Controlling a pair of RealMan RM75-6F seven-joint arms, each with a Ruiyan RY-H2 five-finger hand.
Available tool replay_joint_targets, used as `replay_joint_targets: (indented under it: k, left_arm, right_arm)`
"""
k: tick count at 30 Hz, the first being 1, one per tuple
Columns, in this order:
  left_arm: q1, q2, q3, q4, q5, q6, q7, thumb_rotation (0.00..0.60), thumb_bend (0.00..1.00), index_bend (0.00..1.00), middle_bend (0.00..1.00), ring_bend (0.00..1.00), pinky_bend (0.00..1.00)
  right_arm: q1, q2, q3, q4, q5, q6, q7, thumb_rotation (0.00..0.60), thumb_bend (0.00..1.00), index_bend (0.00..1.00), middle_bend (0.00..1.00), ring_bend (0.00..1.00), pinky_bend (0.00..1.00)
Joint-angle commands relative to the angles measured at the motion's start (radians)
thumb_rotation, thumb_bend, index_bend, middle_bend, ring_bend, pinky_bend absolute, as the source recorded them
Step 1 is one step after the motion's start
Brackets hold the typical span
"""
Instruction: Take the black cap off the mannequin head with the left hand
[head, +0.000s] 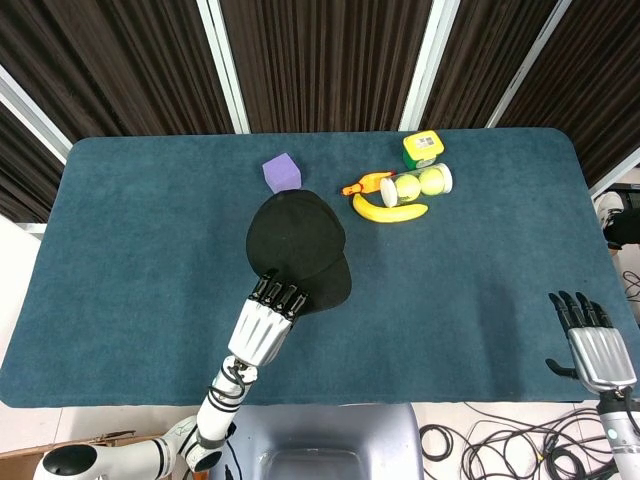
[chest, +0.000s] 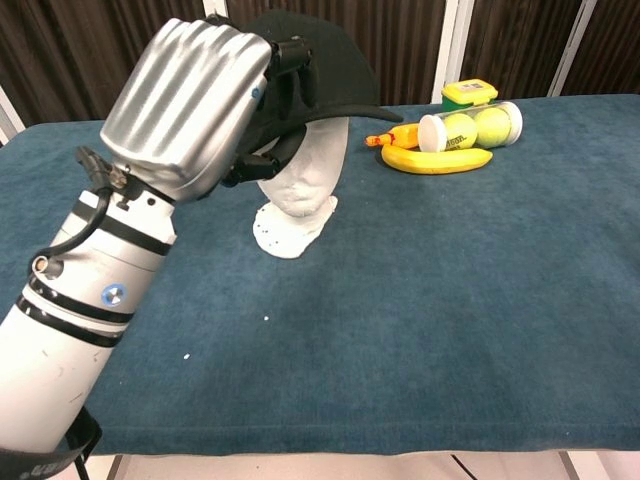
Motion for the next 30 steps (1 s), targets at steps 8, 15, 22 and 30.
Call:
replay_joint_targets:
  k: [8,15,22,30]
  left_arm:
    - [-0.054,0.011,0.002,0.105,0.047,0.061,-0.053,0.600,0.53,0.69,0.75,0.70,0.50]
    - [-0.111,0.044,0.000,0.184,0.104,0.128,-0.058,0.600,0.54,0.71,0.75,0.70,0.54]
    - [-0.158,0.103,-0.041,0.180,0.101,0.166,-0.066,0.600,0.54,0.71,0.76,0.70,0.56]
    - [-0.171,0.238,-0.110,0.076,0.047,0.173,-0.053,0.600,0.54,0.71,0.76,0.70,0.56]
  right_arm:
    - [0.003,0.002,0.000,-0.005,0.008,-0.017,-0.004,0.600,0.06,0.00,0.05,0.00,0.13]
    - [0.004,0.002,0.000,-0.006,0.016,-0.030,-0.004,0.600,0.06,0.00,0.05,0.00,0.13]
    - [0.004,0.006,-0.002,-0.010,0.018,-0.036,-0.004,0.600,0.06,0.00,0.05,0.00,0.14]
    - [0.004,0.006,-0.001,-0.009,0.023,-0.043,-0.007,0.600,0.06,0.00,0.04,0.00,0.14]
